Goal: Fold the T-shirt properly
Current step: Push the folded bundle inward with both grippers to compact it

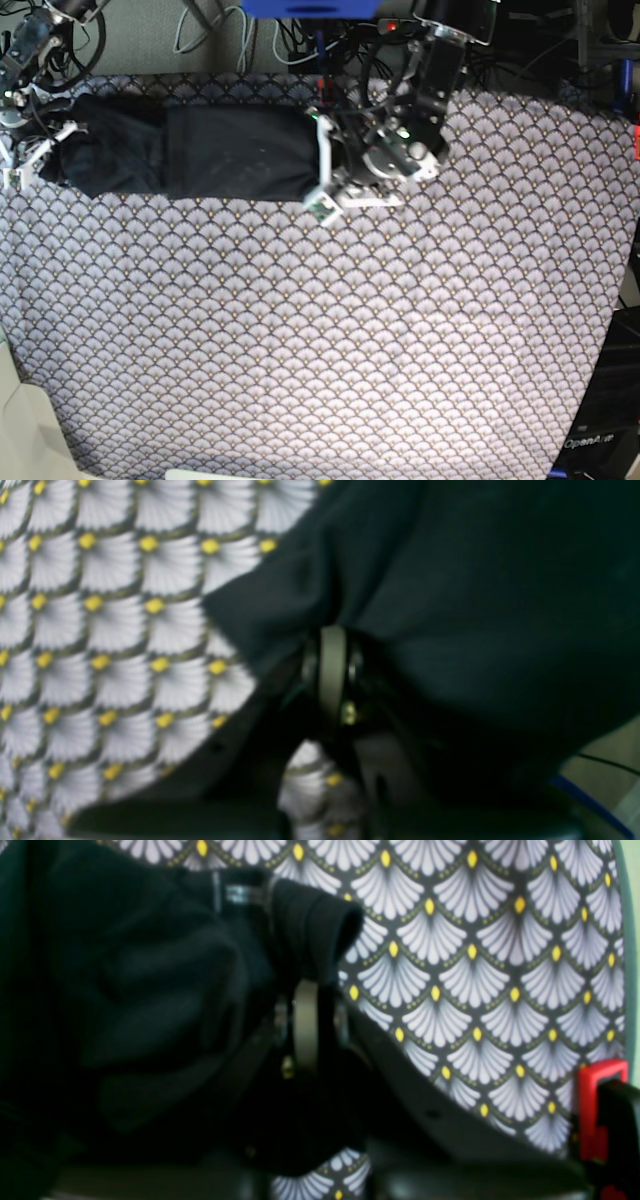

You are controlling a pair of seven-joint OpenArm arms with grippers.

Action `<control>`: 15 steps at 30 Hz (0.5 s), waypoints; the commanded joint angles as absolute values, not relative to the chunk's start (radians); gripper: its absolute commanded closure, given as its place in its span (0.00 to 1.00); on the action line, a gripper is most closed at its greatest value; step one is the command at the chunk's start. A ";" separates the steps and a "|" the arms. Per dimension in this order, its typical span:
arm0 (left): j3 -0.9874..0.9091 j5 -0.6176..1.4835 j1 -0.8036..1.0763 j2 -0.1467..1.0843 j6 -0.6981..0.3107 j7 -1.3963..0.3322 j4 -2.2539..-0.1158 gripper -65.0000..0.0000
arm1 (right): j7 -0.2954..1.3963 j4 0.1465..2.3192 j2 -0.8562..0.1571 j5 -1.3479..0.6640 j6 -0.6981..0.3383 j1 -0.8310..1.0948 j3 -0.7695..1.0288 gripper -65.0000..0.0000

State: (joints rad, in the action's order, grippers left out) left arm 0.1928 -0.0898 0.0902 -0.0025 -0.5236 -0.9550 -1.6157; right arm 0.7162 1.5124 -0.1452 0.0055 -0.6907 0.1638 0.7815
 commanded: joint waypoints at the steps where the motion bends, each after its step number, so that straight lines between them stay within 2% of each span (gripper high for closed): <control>1: 0.170 -0.137 0.085 0.007 -0.506 -0.990 -1.641 1.00 | 0.716 1.561 -0.148 -0.007 -0.698 0.168 0.771 1.00; 15: 0.107 -0.136 0.096 0.005 -0.512 -0.990 -1.732 1.00 | 0.725 1.897 -0.053 -0.007 -0.698 0.252 0.670 1.00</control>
State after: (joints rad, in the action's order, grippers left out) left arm 0.1062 -0.1413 0.1040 0.0082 -0.5167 -1.0019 -1.7100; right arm 0.7502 1.8755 -0.0429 0.0128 -0.6987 0.2581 0.6685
